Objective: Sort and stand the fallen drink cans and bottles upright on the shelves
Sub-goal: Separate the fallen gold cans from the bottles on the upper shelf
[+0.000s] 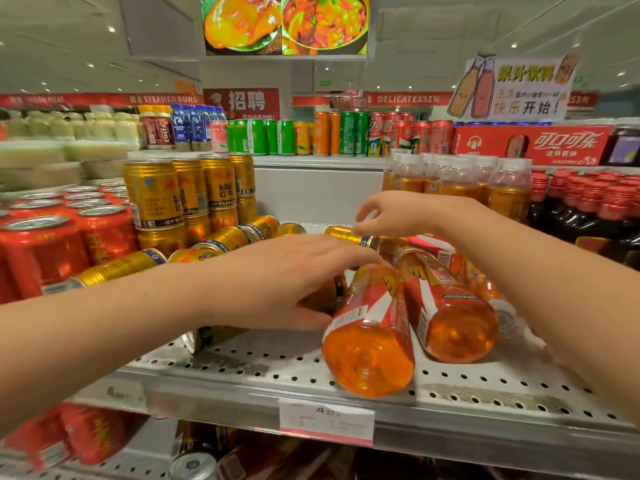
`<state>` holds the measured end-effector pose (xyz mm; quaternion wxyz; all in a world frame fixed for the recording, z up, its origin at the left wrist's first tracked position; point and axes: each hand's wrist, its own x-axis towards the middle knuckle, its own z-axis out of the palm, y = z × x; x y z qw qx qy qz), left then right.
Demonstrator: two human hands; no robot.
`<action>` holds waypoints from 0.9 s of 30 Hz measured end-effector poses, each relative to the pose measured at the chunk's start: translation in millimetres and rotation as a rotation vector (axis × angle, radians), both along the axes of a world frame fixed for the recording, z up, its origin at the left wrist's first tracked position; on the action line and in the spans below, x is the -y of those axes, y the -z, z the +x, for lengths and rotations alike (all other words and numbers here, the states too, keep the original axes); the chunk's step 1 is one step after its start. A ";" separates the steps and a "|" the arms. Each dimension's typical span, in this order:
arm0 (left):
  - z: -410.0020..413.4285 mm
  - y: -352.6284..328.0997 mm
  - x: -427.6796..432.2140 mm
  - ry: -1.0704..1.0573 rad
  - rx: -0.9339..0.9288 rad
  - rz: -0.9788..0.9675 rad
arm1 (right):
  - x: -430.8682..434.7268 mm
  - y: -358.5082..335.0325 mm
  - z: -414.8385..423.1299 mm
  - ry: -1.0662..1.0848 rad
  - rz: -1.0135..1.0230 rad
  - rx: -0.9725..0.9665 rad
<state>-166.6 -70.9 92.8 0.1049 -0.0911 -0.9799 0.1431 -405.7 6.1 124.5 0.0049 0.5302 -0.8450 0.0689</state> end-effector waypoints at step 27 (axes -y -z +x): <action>27.5 5.3 43.5 -0.179 -0.041 0.045 | 15.3 -3.8 38.1 -0.091 -0.094 -0.189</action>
